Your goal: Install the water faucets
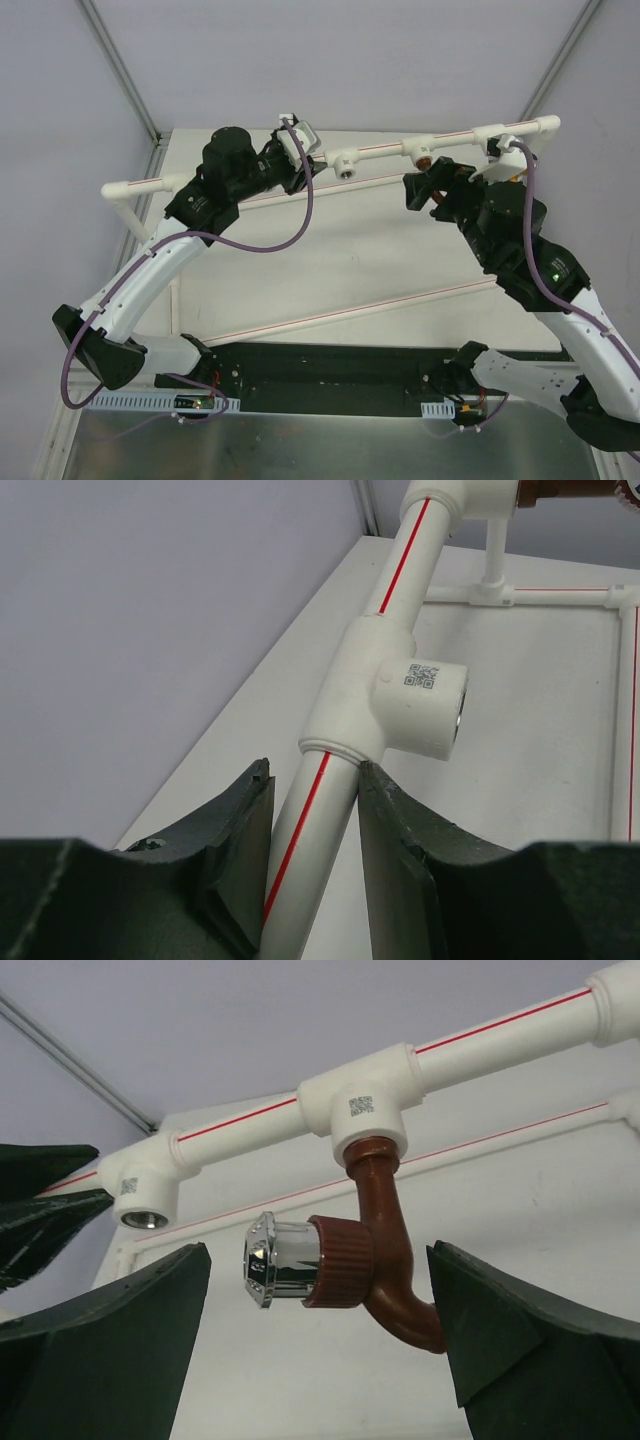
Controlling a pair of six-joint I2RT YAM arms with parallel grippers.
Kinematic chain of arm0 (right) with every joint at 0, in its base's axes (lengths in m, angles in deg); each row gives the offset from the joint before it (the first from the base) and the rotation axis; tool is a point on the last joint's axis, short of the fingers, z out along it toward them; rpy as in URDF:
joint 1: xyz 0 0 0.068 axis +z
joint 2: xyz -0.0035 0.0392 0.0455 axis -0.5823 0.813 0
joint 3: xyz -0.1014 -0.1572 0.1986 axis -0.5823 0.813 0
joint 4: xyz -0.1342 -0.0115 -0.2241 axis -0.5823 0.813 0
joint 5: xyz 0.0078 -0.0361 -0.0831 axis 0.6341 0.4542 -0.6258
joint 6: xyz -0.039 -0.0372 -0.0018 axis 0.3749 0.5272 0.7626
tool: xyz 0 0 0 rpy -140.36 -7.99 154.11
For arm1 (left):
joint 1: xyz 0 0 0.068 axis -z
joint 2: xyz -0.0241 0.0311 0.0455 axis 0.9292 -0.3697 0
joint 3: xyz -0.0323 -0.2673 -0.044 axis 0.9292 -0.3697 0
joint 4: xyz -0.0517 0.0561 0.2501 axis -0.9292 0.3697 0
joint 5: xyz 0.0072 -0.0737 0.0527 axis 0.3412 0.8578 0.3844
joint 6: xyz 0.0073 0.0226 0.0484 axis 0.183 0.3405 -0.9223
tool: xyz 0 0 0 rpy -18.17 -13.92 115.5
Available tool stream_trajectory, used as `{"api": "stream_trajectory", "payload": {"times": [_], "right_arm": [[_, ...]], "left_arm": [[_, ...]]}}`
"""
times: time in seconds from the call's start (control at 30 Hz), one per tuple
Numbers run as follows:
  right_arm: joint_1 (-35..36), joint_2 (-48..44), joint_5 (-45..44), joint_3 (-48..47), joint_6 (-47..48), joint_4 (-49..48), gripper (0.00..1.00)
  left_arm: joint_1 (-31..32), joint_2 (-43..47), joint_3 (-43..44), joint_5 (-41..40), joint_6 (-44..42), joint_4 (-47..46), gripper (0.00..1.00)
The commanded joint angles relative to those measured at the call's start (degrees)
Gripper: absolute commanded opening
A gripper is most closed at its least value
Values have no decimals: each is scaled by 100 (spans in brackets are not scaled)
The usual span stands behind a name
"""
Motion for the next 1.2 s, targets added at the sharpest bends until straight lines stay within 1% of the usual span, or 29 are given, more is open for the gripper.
{"api": "stream_trajectory", "payload": {"times": [0.0,0.1,0.27,0.33,0.4,0.47,0.57,0.7,0.8,0.97,1.13,1.17], "right_arm": [[22,186,-331,-792,1088,1038,99],[31,678,-314,-1573,1652,1687,99],[57,1609,-112,-2926,2048,2734,99],[136,2066,-164,-3515,2127,3251,99],[312,2523,-496,-4086,2206,3787,99],[654,2910,-1267,-4431,2364,4158,99],[1067,3218,-2341,-4371,2506,4422,99],[1305,3500,-3133,-4301,2418,4756,99],[1306,3571,-3625,-4178,2461,4810,99],[1314,3553,-3926,-4011,2471,4888,99],[1306,3501,-3768,-3940,2172,5205,91],[1306,3483,-3733,-3931,2137,5240,88]], "left_arm": [[13,-601,-668,-236,539,2731,5],[22,-636,-659,-209,548,2731,5],[22,-645,-642,-174,557,2731,5],[22,-636,-642,-165,557,2731,5],[22,-627,-650,-165,557,2722,5],[22,-618,-659,-174,565,2731,5],[22,-610,-659,-165,557,2731,5],[22,-610,-650,-139,574,2731,5],[22,-601,-650,-148,566,2731,5],[22,-610,-650,-121,574,2731,5],[22,-627,-650,-121,574,2731,5],[22,-627,-642,-121,574,2731,5]]}}
